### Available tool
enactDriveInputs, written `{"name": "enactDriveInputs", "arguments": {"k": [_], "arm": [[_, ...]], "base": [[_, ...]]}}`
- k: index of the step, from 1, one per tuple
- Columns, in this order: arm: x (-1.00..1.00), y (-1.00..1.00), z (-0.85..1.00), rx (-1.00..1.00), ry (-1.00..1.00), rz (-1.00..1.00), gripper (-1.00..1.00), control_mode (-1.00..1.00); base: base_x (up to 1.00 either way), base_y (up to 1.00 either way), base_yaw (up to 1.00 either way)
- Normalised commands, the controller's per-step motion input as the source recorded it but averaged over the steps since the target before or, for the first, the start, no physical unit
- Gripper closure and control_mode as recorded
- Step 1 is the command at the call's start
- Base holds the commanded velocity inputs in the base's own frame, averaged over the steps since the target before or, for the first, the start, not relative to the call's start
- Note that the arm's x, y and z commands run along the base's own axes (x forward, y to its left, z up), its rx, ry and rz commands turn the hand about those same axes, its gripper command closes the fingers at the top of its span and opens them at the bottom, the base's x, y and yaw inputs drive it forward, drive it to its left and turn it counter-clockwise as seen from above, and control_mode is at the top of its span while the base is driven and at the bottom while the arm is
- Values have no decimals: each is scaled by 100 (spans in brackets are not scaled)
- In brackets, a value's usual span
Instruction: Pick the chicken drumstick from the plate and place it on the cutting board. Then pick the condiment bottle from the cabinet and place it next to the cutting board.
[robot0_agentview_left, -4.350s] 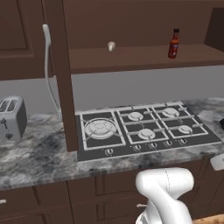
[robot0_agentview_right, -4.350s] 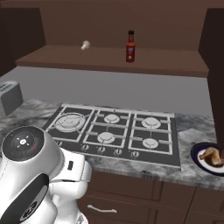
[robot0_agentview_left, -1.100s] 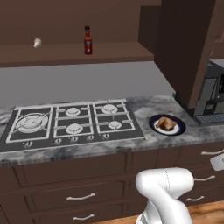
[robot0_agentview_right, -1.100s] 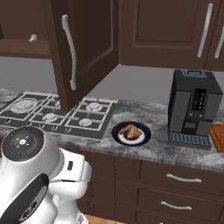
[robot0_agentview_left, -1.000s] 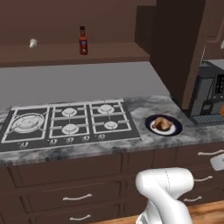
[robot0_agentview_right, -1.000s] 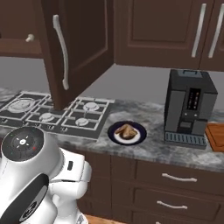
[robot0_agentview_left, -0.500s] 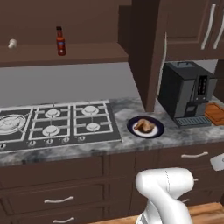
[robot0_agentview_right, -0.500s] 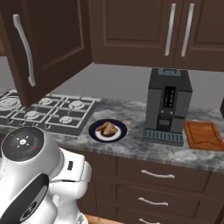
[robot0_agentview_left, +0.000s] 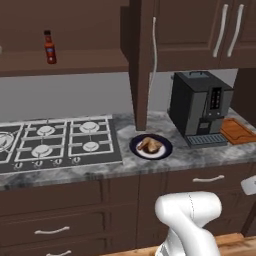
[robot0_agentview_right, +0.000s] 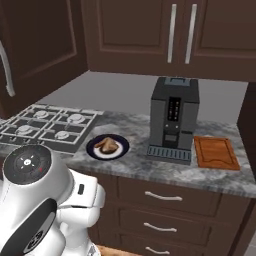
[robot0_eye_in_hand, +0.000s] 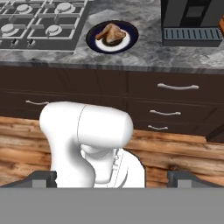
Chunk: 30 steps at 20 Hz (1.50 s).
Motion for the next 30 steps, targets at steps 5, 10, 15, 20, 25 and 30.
{"name": "enactDriveInputs", "arguments": {"k": [5, 10, 15, 20, 25, 30], "arm": [[0, 0, 0, 0, 0, 0, -100, 100], [0, 0, 0, 0, 0, 0, -100, 100], [0, 0, 0, 0, 0, 0, -100, 100], [0, 0, 0, 0, 0, 0, -100, 100], [0, 0, 0, 0, 0, 0, -100, 100], [0, 0, 0, 0, 0, 0, -100, 100]], "base": [[15, -18, 0], [43, -13, 0], [50, -22, 0], [48, -30, 0], [42, -35, 0], [38, -34, 0]]}}
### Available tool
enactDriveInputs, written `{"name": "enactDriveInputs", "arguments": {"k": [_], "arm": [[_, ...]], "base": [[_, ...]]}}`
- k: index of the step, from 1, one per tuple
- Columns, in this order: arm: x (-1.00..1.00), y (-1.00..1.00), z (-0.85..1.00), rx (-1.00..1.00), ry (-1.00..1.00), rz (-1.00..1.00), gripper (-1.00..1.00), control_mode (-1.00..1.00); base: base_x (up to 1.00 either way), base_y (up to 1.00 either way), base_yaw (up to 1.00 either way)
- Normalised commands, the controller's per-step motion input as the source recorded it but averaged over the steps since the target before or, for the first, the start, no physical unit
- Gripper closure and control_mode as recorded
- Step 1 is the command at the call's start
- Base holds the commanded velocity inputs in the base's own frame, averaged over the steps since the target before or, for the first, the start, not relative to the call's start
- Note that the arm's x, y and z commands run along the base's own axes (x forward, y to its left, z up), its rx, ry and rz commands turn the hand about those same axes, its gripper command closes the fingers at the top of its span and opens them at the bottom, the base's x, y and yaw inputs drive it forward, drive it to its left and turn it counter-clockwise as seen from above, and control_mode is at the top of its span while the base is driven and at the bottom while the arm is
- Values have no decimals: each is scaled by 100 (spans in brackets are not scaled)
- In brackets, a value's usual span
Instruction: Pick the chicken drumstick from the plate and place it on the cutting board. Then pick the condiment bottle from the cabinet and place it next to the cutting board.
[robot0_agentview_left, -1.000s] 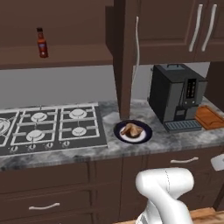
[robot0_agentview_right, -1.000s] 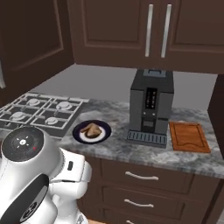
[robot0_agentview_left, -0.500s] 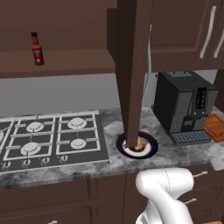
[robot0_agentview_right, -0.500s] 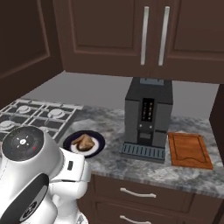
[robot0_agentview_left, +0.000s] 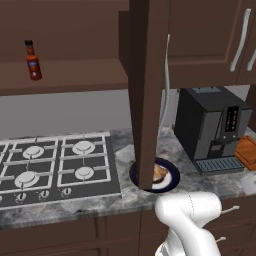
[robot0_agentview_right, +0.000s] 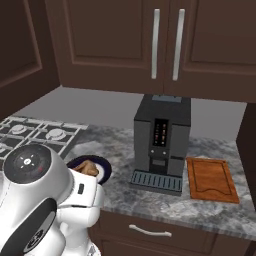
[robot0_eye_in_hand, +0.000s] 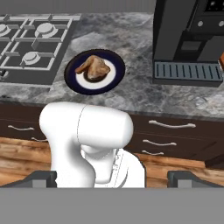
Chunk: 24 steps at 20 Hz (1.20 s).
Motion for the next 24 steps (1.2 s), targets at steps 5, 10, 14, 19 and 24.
{"name": "enactDriveInputs", "arguments": {"k": [5, 10, 14, 19, 24], "arm": [[0, 0, 0, 0, 0, 0, -100, 100], [0, 0, 0, 0, 0, 0, -100, 100], [1, 0, 0, 0, 0, 0, -100, -100], [2, 11, -19, 0, 7, 0, -100, -100], [3, 30, -21, 0, 11, 2, -100, -100]], "base": [[33, -31, 0], [12, -8, 0], [3, 0, 0], [0, 0, 0], [0, 0, 0]]}}
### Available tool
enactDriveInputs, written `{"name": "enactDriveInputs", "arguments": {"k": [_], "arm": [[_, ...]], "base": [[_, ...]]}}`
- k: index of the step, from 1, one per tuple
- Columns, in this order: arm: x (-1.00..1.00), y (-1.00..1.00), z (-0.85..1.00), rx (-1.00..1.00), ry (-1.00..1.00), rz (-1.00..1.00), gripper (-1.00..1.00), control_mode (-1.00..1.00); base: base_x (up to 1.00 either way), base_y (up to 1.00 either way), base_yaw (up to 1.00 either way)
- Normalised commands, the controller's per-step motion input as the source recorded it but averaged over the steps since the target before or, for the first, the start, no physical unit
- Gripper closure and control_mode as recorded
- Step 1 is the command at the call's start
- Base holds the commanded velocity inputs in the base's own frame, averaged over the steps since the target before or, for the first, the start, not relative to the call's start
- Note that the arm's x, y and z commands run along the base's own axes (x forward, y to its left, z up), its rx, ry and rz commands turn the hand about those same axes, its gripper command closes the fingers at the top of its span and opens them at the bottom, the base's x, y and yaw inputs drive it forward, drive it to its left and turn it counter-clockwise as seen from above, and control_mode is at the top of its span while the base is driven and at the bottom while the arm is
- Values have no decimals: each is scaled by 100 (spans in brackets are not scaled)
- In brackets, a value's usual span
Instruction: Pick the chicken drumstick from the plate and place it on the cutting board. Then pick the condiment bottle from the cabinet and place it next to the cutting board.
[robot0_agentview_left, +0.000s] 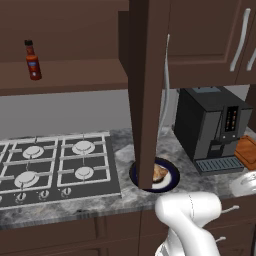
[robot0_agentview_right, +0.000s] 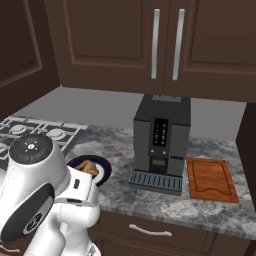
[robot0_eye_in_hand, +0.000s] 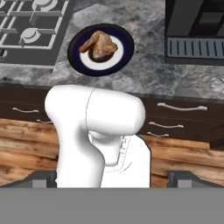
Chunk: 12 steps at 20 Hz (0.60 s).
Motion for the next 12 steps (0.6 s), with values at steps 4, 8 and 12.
{"name": "enactDriveInputs", "arguments": {"k": [4, 8, 12], "arm": [[0, 37, -2, 0, 2, 0, -100, -100], [-1, 40, 0, 0, 0, 0, -100, -100], [8, 33, 0, 0, 0, 0, -100, -100]], "base": [[0, 0, 0], [0, 0, 0], [0, 0, 0]]}}
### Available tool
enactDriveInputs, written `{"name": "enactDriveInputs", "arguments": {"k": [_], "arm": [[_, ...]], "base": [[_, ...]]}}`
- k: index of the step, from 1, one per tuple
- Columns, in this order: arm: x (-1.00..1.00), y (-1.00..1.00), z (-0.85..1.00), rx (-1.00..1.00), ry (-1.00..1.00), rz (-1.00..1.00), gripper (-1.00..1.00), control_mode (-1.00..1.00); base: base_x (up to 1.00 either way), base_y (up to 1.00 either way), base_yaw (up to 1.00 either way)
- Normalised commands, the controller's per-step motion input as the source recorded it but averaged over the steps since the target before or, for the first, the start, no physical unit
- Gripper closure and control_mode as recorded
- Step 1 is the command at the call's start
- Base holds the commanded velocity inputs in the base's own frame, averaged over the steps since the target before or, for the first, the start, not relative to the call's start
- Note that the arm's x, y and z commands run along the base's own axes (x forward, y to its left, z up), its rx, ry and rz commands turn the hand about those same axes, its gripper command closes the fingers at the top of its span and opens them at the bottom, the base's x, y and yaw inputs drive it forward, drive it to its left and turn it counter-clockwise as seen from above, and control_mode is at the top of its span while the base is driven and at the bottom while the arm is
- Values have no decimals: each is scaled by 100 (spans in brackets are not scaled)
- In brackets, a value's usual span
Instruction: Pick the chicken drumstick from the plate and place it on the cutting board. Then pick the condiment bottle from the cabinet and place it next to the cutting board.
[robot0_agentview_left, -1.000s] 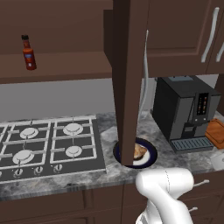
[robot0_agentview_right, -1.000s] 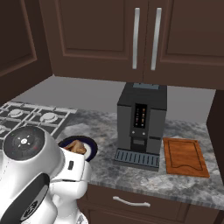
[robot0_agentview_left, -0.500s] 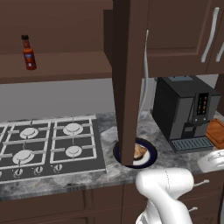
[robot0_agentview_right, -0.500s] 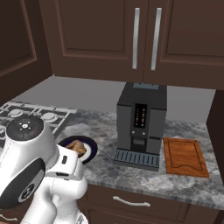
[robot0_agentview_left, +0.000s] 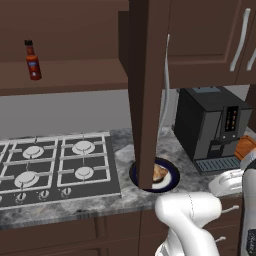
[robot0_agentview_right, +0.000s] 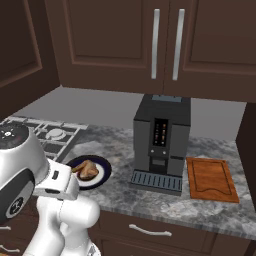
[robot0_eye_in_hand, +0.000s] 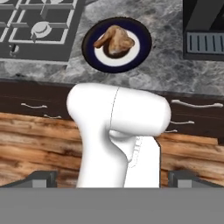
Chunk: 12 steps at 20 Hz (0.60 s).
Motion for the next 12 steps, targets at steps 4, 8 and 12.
{"name": "enactDriveInputs", "arguments": {"k": [4, 8, 12], "arm": [[37, 24, 0, 1, 0, -2, -100, -100], [56, 12, -5, 6, 0, -4, -100, -100], [59, 1, -7, 7, 0, -9, -100, -100]], "base": [[0, 0, 0], [0, 0, 0], [0, 0, 0]]}}
